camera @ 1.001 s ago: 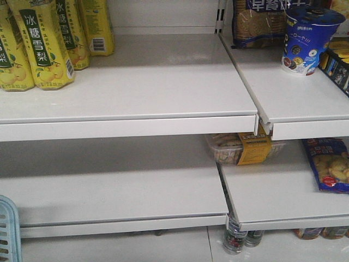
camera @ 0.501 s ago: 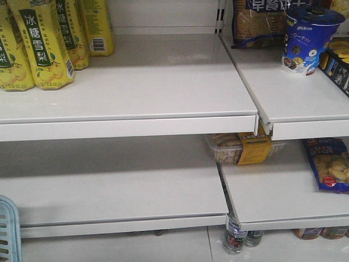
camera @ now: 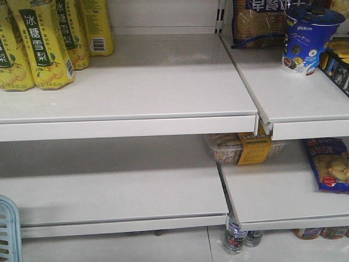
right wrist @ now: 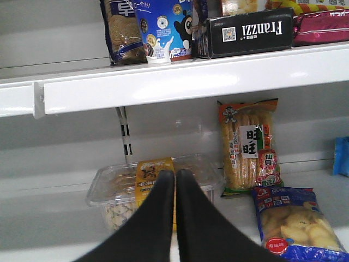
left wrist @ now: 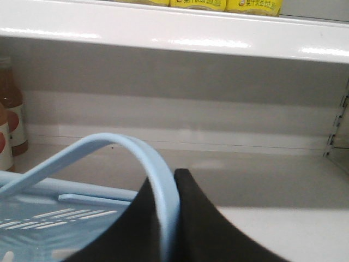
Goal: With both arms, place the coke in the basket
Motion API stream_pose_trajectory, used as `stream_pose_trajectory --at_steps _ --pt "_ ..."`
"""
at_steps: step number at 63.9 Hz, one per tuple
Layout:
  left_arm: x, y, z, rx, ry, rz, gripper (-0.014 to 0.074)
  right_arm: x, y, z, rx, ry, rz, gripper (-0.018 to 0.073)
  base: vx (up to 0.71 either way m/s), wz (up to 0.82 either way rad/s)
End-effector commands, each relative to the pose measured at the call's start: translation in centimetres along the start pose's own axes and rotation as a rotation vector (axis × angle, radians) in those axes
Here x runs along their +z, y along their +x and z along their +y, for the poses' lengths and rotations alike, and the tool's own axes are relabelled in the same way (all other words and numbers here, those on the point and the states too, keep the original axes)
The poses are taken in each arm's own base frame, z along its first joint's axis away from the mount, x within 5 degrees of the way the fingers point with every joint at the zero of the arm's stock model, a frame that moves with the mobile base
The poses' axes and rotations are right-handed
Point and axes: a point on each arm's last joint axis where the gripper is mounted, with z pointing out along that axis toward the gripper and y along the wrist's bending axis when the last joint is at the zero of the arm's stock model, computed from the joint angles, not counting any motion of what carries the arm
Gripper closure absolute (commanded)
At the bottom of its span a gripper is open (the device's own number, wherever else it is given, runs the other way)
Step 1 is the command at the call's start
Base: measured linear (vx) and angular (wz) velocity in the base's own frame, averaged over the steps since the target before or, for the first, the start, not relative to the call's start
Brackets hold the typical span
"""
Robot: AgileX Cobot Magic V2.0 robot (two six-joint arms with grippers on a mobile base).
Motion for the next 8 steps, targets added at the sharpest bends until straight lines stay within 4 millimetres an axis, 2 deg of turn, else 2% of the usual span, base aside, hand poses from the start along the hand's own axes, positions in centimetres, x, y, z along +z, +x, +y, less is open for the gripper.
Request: stream_pose_trajectory --at_steps 1,8 --pt "-0.24 -1.20 -0.39 0.052 0.044 -0.164 0.0603 -0.11 -0.30 0.00 -0.012 -0.002 -0.079 0.0564 0.00 0.00" --pt "-0.24 -1.20 -0.39 0.052 0.044 -0.164 0.0603 -0.11 -0.30 0.00 -0.012 -0.002 -0.079 0.0564 0.00 0.00"
